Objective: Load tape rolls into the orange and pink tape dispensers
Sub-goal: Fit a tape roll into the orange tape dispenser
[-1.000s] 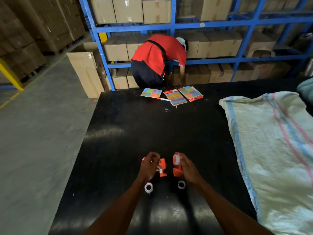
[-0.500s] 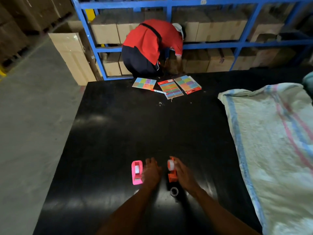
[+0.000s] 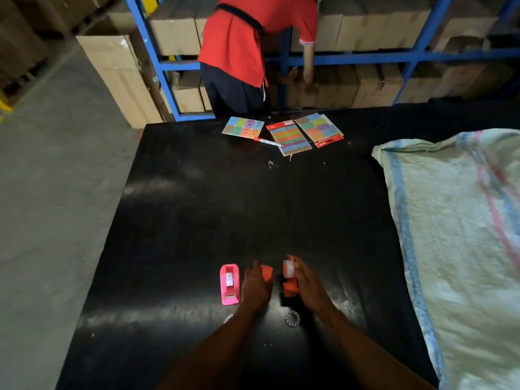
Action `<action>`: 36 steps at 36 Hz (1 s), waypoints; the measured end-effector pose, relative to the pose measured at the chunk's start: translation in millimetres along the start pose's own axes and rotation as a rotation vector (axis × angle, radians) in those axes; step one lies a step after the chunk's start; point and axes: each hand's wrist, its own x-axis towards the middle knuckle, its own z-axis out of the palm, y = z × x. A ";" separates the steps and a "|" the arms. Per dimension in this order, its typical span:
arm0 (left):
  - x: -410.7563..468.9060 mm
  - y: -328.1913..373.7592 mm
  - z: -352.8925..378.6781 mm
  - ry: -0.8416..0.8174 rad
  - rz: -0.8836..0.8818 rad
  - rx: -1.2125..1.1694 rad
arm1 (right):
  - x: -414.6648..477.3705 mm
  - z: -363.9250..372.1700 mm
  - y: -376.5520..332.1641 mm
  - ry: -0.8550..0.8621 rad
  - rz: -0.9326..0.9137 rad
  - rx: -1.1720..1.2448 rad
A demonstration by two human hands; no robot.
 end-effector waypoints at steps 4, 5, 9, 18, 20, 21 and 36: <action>-10.3 16.5 -12.0 -0.048 -0.027 -0.472 | 2.8 -3.8 1.8 0.048 -0.020 -0.013; -11.9 20.3 -15.7 -0.068 -0.043 -0.582 | 2.5 -4.2 2.4 0.052 -0.027 -0.029; -24.1 27.9 -31.7 -0.199 -0.092 -0.900 | -11.1 -6.6 -6.8 0.072 -0.074 -0.022; -42.4 30.9 -50.3 -0.380 -0.061 -0.967 | -9.1 -6.1 -7.4 0.067 -0.084 0.024; -50.4 30.8 -56.5 -0.390 -0.025 -0.968 | -17.4 -6.9 -14.9 0.057 -0.093 0.009; -54.5 31.1 -59.6 -0.394 -0.011 -0.970 | -21.5 -6.8 -17.9 0.050 -0.097 -0.004; -89.3 28.2 -85.5 -0.334 0.078 -1.003 | -42.5 10.4 -37.8 -0.024 -0.145 -0.064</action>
